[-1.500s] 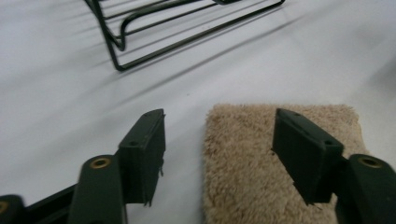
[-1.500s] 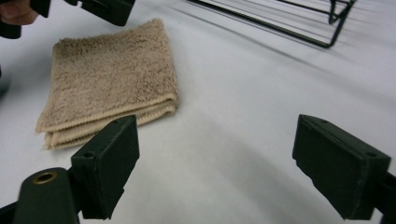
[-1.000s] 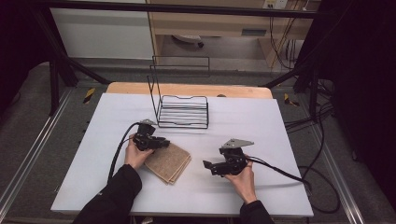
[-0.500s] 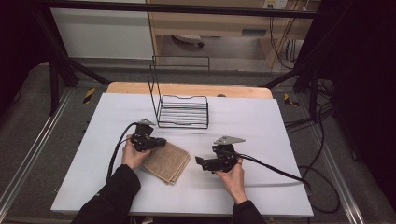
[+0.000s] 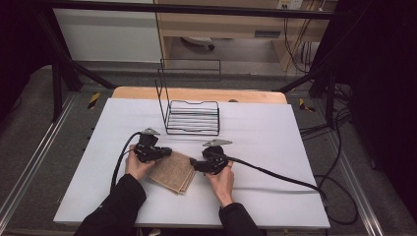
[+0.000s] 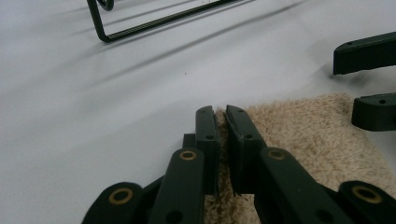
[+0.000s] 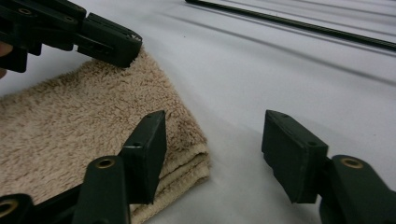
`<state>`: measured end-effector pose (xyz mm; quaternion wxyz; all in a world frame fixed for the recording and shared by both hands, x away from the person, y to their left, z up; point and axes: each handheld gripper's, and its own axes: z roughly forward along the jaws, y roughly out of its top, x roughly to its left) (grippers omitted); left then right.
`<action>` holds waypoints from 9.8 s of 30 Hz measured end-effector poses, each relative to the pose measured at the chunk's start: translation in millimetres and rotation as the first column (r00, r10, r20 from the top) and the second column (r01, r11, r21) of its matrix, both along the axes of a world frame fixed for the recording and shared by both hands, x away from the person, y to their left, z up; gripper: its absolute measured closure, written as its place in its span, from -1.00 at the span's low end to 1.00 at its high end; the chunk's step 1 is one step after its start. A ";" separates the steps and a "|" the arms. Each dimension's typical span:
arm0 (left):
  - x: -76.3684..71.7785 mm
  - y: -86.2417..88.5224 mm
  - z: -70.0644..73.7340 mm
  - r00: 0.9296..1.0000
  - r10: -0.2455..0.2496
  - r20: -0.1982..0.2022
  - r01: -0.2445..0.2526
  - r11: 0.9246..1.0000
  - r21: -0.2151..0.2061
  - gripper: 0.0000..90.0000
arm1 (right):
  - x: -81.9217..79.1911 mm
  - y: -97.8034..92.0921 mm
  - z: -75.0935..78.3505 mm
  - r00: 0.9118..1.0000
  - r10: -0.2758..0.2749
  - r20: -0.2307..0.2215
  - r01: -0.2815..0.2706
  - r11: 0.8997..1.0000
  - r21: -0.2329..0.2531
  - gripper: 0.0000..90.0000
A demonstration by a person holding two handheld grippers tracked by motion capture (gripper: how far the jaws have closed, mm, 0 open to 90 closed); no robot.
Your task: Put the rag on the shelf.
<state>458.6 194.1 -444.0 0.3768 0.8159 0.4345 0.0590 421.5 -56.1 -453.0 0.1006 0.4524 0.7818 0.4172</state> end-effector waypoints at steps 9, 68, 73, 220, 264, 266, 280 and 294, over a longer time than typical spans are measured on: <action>0.4 1.1 -2.1 1.000 -0.004 0.000 0.004 1.000 -0.007 0.83 | -0.7 2.5 -2.7 0.999 0.000 -0.054 0.002 1.000 0.028 0.36; -44.6 11.5 75.6 0.975 0.003 0.220 0.036 0.985 -0.171 0.87 | -21.5 -20.0 81.3 0.975 0.140 0.175 -0.161 0.980 0.116 0.91; -48.4 9.4 80.1 0.969 0.012 0.247 0.035 0.982 -0.186 0.87 | -23.0 -23.8 87.0 0.971 0.141 0.192 -0.165 0.980 0.115 0.91; 47.1 -28.5 284.8 0.758 0.292 0.584 -0.023 0.906 -0.423 0.88 | 78.7 -42.1 306.5 0.791 -0.061 0.609 -0.053 0.984 0.168 0.91; 54.7 -17.9 229.0 0.808 0.220 0.547 -0.020 0.938 -0.347 0.88 | 95.6 -34.5 256.3 0.846 0.002 0.534 -0.065 0.993 0.099 0.91; 53.2 -17.5 228.7 0.808 0.214 0.549 -0.015 0.939 -0.344 0.87 | 94.2 -35.1 255.4 0.845 0.003 0.535 -0.069 0.992 0.102 0.91; 45.6 -15.6 223.7 0.818 0.194 0.542 -0.009 0.946 -0.325 0.87 | 82.7 -32.8 253.1 0.843 0.030 0.537 -0.078 0.995 0.067 0.91; 38.7 -18.6 213.9 0.824 0.156 0.545 0.014 0.955 -0.295 0.86 | 72.8 -36.4 245.9 0.849 0.057 0.526 -0.087 0.996 0.032 0.90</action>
